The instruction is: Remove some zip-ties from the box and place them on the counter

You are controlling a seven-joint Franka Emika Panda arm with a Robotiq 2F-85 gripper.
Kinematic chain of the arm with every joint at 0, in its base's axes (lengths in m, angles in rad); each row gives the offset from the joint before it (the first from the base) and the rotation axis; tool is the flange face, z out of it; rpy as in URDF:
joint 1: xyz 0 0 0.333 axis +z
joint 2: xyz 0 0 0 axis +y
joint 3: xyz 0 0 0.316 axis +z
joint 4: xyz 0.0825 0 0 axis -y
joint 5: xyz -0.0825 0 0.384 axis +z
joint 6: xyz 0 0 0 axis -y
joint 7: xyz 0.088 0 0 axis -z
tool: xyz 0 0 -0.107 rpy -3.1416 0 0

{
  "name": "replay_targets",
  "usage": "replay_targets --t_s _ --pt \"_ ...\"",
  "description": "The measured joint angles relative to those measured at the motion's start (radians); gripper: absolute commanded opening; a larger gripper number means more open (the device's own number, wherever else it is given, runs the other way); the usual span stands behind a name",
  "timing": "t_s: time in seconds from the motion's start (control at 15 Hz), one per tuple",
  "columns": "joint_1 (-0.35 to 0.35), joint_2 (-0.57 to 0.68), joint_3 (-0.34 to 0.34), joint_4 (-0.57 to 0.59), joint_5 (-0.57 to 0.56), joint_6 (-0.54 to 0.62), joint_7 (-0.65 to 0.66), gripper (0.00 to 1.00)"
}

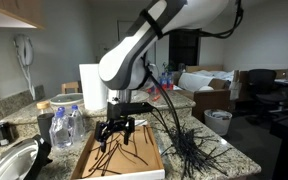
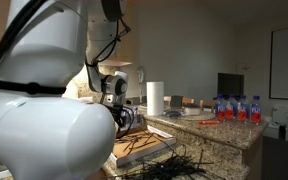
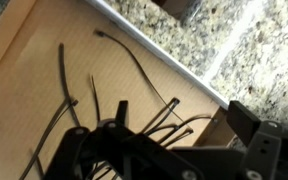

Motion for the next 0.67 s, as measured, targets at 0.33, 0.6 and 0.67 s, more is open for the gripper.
replay_targets --t_s 0.33,0.6,0.67 --pt "-0.019 0.058 -0.065 0.069 -0.004 -0.148 0.031 1.00" --pt "-0.041 0.044 -0.101 0.073 -0.001 0.015 0.051 1.00" --pt "-0.041 0.034 -0.101 0.069 -0.001 0.050 0.051 1.00"
